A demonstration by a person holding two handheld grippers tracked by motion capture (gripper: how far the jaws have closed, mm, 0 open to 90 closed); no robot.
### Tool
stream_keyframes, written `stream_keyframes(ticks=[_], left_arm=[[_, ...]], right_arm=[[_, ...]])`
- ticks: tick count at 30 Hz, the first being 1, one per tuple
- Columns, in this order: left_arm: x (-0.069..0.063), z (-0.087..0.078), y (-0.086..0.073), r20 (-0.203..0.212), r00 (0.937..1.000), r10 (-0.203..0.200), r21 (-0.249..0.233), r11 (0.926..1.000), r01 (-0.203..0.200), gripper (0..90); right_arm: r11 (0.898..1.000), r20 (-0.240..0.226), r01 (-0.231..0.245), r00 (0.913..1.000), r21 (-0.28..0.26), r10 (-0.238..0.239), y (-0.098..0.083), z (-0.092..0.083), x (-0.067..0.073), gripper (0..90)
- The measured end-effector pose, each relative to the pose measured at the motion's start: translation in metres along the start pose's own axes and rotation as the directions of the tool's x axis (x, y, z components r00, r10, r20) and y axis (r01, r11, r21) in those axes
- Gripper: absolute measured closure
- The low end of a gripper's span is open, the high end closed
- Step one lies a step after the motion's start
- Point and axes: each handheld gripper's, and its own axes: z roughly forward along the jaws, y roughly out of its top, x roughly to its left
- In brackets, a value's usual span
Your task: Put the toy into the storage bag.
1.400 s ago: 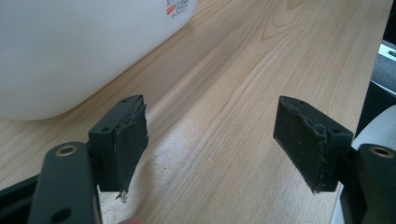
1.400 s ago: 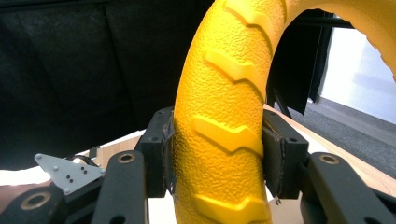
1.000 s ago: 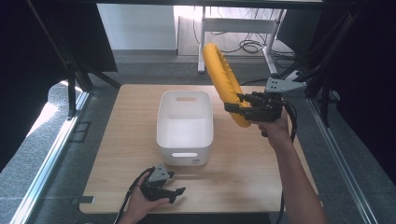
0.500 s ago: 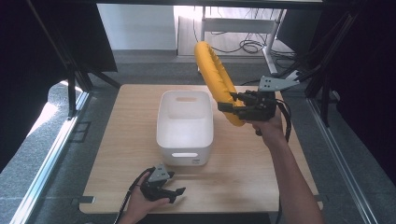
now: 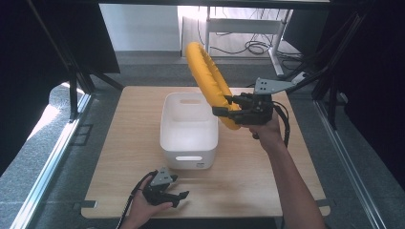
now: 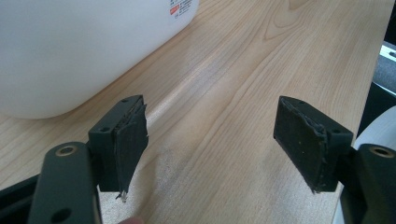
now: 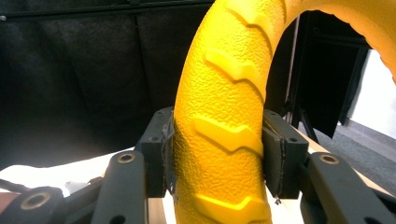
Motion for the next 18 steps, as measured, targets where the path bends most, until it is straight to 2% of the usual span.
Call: stream_keyframes(ticks=[18], left_arm=[[0.001, -0.001, 0.000, -0.002, 1.0000, -0.006, -0.006, 1.0000, 0.006, 26.0]], right_arm=[[1.000, -0.056, 0.007, 0.9984, -0.008, -0.007, 0.004, 0.022, 0.009, 51.7]])
